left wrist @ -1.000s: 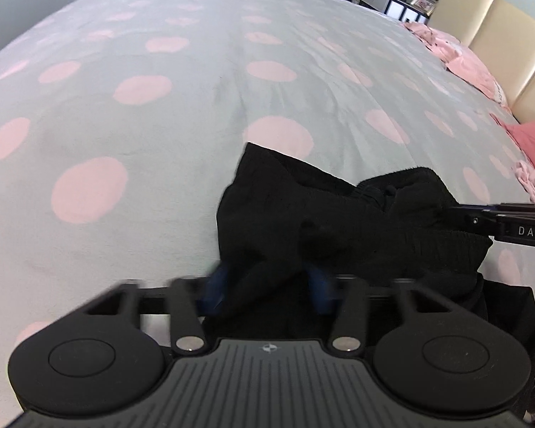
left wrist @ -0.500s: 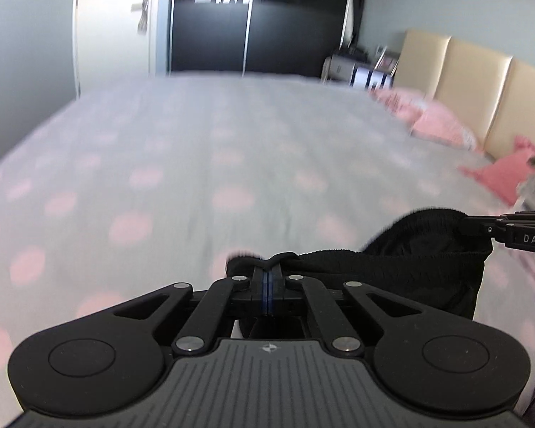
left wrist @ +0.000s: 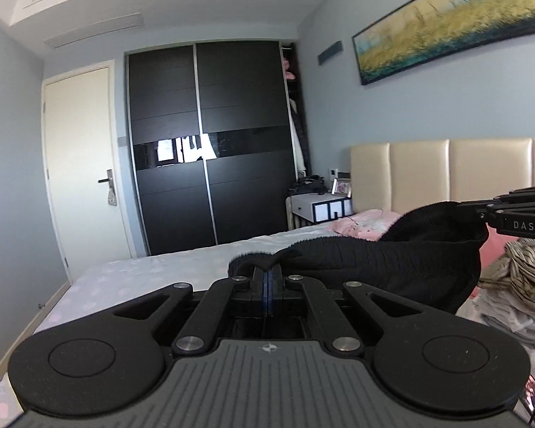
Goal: Fold clothes
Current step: 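Lift the black garment with both grippers and shake it out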
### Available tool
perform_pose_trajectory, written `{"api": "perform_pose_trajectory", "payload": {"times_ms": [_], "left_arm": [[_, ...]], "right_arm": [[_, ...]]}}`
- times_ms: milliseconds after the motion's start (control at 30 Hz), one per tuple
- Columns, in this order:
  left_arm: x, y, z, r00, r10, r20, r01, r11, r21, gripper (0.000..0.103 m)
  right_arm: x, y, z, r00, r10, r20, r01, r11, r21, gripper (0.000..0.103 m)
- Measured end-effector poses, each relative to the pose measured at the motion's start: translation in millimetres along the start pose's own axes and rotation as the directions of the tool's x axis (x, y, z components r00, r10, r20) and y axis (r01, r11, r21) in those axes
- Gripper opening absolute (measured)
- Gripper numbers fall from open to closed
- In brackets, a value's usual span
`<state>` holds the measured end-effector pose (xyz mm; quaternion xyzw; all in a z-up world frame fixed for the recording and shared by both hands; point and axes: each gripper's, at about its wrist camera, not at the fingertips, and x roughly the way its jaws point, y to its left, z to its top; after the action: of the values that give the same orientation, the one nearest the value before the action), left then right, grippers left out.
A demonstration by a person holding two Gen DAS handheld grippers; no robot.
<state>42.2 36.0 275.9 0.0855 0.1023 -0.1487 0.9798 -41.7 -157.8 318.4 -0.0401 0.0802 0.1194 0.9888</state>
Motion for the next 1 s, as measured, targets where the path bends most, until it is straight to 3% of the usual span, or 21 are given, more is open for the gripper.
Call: {"api": "perform_pose_trajectory", "payload": {"times_ms": [133, 233, 333, 467, 533, 667, 767, 800, 867, 1000], "left_arm": [[17.5, -19.5, -52.1, 0.99, -0.043, -0.136, 0.044, 0.999, 0.008, 0.0], [26.7, -28.6, -115.4, 0.955, -0.083, -0.284, 0.078, 0.997, -0.029, 0.0], [30.6, -40.0, -180.2, 0.898, -0.121, -0.423, 0.097, 0.992, -0.076, 0.0], [21.4, -49.7, -242.4, 0.817, -0.157, -0.554, 0.114, 0.987, -0.111, 0.0], [10.2, -51.6, -262.9, 0.793, -0.163, -0.587, 0.114, 0.986, -0.119, 0.0], [-7.7, -52.7, -290.6, 0.757, -0.175, -0.629, 0.107, 0.984, -0.146, 0.0], [-3.2, -56.6, -290.5, 0.739, -0.183, -0.648, 0.122, 0.983, -0.139, 0.004], [-4.2, -55.4, -287.4, 0.74, -0.188, -0.646, 0.127, 0.982, -0.141, 0.012], [-9.9, -50.8, -282.5, 0.748, -0.198, -0.633, 0.126, 0.98, -0.157, 0.025], [-10.9, -44.3, -274.9, 0.774, -0.206, -0.598, 0.114, 0.975, -0.189, 0.041]], "right_arm": [[-0.6, -8.2, -42.0, 0.993, 0.005, -0.115, -0.002, 1.0, 0.026, 0.006], [3.2, -4.8, -98.8, 0.967, 0.021, -0.255, -0.016, 1.0, 0.024, 0.006], [2.6, 3.3, -160.0, 0.916, 0.048, -0.398, -0.039, 0.999, 0.03, 0.006], [-4.7, 20.4, -228.0, 0.825, 0.093, -0.558, -0.094, 0.995, 0.028, 0.006], [-12.9, 24.5, -252.3, 0.788, 0.107, -0.606, -0.118, 0.993, 0.021, 0.006], [-25.0, 34.2, -287.4, 0.735, 0.108, -0.67, -0.152, 0.988, -0.008, 0.007], [-26.6, 36.2, -294.5, 0.713, 0.092, -0.695, -0.163, 0.986, -0.037, 0.011], [-28.4, 34.9, -294.1, 0.714, 0.09, -0.695, -0.167, 0.985, -0.045, 0.018], [-32.0, 31.9, -291.2, 0.726, 0.083, -0.682, -0.166, 0.984, -0.058, 0.035], [-34.4, 26.4, -284.8, 0.757, 0.075, -0.65, -0.152, 0.986, -0.063, 0.038]]}}
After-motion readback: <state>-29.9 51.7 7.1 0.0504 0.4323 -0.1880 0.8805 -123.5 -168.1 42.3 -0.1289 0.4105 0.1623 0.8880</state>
